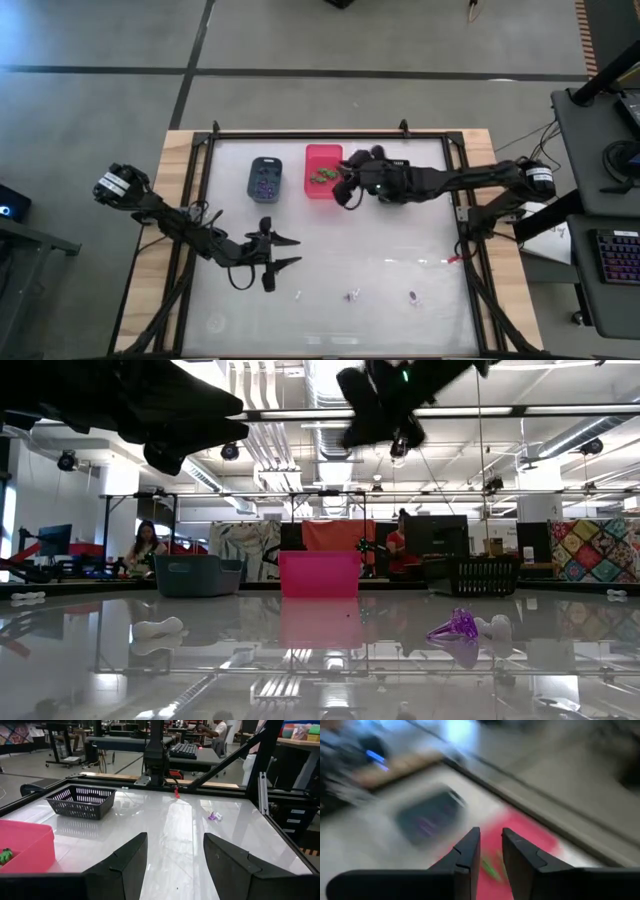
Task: Sort Halloween decoration
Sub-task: Put the purple witch hat toy into the blue bin
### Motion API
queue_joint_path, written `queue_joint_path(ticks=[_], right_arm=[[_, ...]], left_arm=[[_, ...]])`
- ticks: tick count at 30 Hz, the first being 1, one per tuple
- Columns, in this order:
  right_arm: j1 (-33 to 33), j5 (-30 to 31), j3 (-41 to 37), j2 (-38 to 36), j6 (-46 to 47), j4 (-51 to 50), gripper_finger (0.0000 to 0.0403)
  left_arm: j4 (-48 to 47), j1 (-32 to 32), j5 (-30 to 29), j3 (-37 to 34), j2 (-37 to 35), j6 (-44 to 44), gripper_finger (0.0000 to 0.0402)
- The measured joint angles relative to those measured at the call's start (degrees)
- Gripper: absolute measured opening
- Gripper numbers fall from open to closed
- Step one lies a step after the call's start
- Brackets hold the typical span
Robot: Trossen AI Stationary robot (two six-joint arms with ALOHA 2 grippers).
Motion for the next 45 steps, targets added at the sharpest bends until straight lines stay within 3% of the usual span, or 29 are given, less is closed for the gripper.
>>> queue_joint_path(ticks=[4,15,36,45], right_arm=[[1.2,-6.4,3.5,0.0,-8.4,9.1,0.0070],[2.7,-15.3,8.8,0.0,-8.0,1.3,0.0068],[9.9,-15.8,8.6,0.0,12.1,-37.5,0.0072],[16.1,-21.6,8.3,0.1,19.2,-40.7,0.0073]], left_arm=[[0.0,0.0,0.0,0.0,0.0,-0.2,0.0178],[0.0,0.0,0.0,0.0,0.0,-0.4,0.0178],[0.1,0.1,0.0,0.0,0.0,-0.4,0.0178],[0.1,0.1,-0.2,0.0,0.0,-0.4,0.0178]])
